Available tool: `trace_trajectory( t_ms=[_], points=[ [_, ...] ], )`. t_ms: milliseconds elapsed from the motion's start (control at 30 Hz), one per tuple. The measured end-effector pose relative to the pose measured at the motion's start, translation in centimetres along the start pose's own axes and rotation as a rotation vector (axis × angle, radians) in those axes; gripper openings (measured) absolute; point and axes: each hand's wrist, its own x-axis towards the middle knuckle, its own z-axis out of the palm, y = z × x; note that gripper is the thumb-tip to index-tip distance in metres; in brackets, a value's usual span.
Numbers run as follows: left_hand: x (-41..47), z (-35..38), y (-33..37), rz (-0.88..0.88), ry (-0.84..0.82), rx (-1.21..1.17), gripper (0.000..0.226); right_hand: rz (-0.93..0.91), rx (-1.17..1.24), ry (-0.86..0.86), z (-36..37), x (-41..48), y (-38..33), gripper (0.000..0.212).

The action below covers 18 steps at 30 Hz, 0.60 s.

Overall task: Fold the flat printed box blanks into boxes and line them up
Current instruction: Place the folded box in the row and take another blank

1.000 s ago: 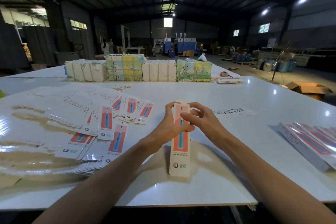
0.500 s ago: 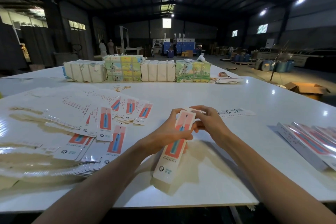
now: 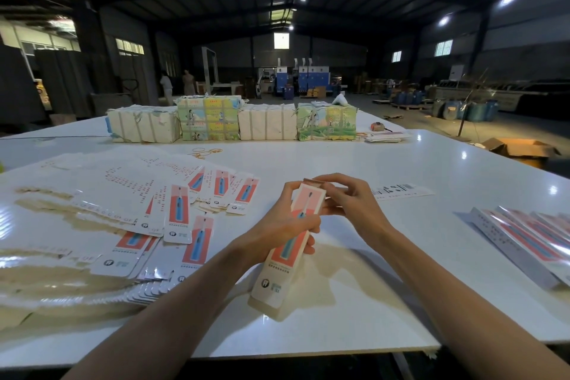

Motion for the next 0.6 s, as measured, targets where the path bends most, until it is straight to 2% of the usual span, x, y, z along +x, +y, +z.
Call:
trace_trajectory(
  t_ms=[100, 233, 400, 600],
  points=[
    [-0.29, -0.03, 0.15, -0.001, -0.033, 0.043, 0.075, 0.085, 0.072, 0.024, 0.06, 0.09, -0.40, 0.028],
    [-0.41, 0.12, 0.25, 0.001, -0.067, 0.058, 0.079, 0.166, 0.114, 0.037, -0.32, 0.04, -0.55, 0.015],
    [-0.16, -0.06, 0.32, 0.026, -0.061, 0.039, 0.091, 0.195, 0.113, 0.062, -0.55, 0.18, -0.77, 0.011],
    [0.01, 0.20, 0.03, 0.038, -0.048, 0.053, 0.095, 0.202, 0.096, 0.047, -0.84, 0.36, -0.64, 0.012]
  ],
)
